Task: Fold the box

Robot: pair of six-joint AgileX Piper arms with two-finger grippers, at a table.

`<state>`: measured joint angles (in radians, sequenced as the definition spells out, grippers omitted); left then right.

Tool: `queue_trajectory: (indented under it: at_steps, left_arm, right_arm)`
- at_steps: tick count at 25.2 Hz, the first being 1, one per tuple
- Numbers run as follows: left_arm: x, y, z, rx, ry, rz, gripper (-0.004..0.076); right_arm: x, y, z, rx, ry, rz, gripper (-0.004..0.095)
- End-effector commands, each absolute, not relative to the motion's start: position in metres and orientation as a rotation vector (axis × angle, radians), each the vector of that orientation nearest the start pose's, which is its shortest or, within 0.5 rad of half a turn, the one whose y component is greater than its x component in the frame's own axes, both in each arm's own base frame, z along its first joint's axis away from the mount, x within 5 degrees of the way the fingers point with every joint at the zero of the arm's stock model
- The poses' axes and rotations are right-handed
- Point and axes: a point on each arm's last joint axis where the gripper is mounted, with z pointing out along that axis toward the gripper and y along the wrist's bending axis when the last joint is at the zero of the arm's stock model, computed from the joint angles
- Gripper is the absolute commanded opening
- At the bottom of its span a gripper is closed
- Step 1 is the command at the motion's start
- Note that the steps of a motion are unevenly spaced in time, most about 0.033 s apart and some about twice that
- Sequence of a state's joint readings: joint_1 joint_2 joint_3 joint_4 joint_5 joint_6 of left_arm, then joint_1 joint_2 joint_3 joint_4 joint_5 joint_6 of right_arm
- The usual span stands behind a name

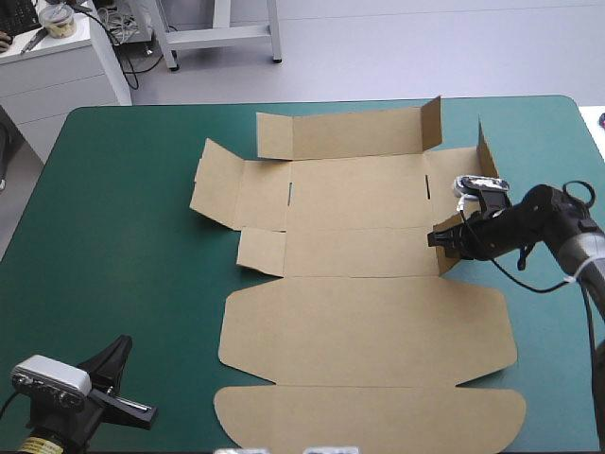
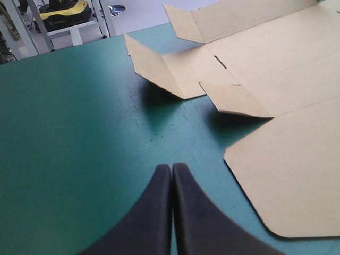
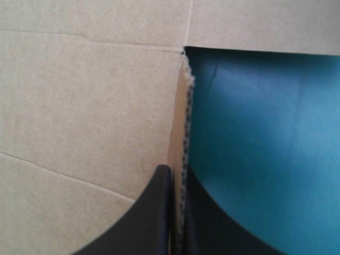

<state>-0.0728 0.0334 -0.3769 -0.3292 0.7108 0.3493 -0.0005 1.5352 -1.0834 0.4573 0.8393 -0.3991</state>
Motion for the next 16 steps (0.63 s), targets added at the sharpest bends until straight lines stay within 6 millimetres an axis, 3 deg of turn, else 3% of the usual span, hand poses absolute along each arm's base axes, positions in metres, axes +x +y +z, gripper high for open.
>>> queue_trajectory:
  at_steps: [1, 3, 6, 11, 16]
  left_arm:
    - [0.024, -0.020, 0.287, 0.264, 1.719, -0.183, -0.0010]
    - [0.024, -0.020, 0.287, 0.264, 1.719, -0.185, -0.0010]
    - [0.024, -0.020, 0.287, 0.264, 1.719, -0.185, -0.0010]
    - [0.024, -0.020, 0.287, 0.264, 1.719, -0.185, -0.0010]
    - [0.024, -0.020, 0.287, 0.264, 1.719, -0.185, -0.0010]
  right_arm:
    - [0.337, 0.032, 0.279, -0.513, 2.588, 0.397, -0.0005]
    - [0.362, 0.040, 0.284, -0.658, 2.573, 0.416, -0.0005]
    - [0.390, 0.072, 0.288, -1.024, 2.504, 0.400, -0.0005]
    - [0.413, 0.118, 0.290, -1.315, 2.407, 0.149, -0.0005]
    - [0.422, 0.165, 0.297, -1.568, 2.193, -0.069, -0.0020]
